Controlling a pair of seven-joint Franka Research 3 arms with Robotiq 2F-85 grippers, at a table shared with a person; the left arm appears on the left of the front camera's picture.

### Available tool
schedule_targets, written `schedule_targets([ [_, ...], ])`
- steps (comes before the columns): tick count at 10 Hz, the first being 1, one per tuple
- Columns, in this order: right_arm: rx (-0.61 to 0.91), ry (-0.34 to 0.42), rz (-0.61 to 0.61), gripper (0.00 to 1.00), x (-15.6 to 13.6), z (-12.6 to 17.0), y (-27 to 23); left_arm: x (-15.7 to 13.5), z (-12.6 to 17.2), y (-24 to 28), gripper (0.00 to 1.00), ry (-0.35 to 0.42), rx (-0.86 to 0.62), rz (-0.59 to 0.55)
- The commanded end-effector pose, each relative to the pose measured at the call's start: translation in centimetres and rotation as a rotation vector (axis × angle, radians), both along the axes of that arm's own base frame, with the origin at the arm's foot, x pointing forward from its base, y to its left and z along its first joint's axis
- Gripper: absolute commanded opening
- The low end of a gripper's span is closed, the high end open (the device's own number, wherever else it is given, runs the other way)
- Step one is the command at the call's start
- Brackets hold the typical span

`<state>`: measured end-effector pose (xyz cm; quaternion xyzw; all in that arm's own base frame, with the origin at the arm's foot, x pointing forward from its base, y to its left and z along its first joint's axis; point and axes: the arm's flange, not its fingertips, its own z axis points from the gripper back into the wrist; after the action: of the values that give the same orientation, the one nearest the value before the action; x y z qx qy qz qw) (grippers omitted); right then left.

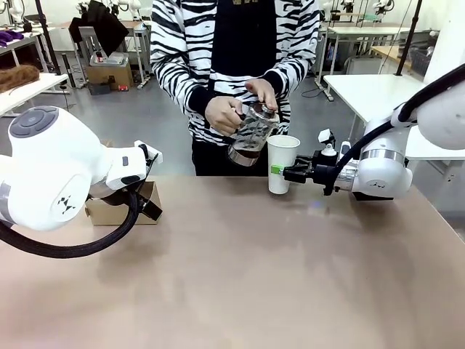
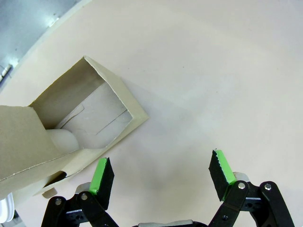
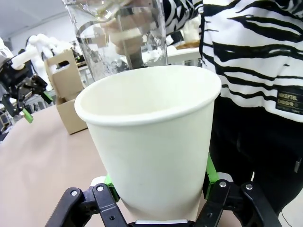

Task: Pour a drink into a cup and package it in a carrier.
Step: When a person places the Paper Cup Lid on the 600 ml Paper Cup , lift the 600 ml Paper Cup.

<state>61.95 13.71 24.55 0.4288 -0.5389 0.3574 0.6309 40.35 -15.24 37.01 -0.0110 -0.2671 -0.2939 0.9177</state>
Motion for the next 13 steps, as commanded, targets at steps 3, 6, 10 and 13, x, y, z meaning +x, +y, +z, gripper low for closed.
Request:
schedule_targets([
  [3,0.006,0.003,0.0,0.76,-0.01,0.29,0.18,-0.01,0.04,0.03,1.0,0.0,-0.003,0.0],
  [6,0.006,0.003,0.0,0.76,-0.01,0.29,0.18,-0.01,0.04,0.03,1.0,0.0,-0.003,0.0],
  [10,0.006,0.003,0.0,0.76,-0.01,0.29,0.18,-0.01,0.04,0.03,1.0,0.0,-0.003,0.0],
  [13,0.006,0.003,0.0,0.76,-0.01,0.29,0.18,-0.01,0.04,0.03,1.0,0.0,-0.003,0.0],
])
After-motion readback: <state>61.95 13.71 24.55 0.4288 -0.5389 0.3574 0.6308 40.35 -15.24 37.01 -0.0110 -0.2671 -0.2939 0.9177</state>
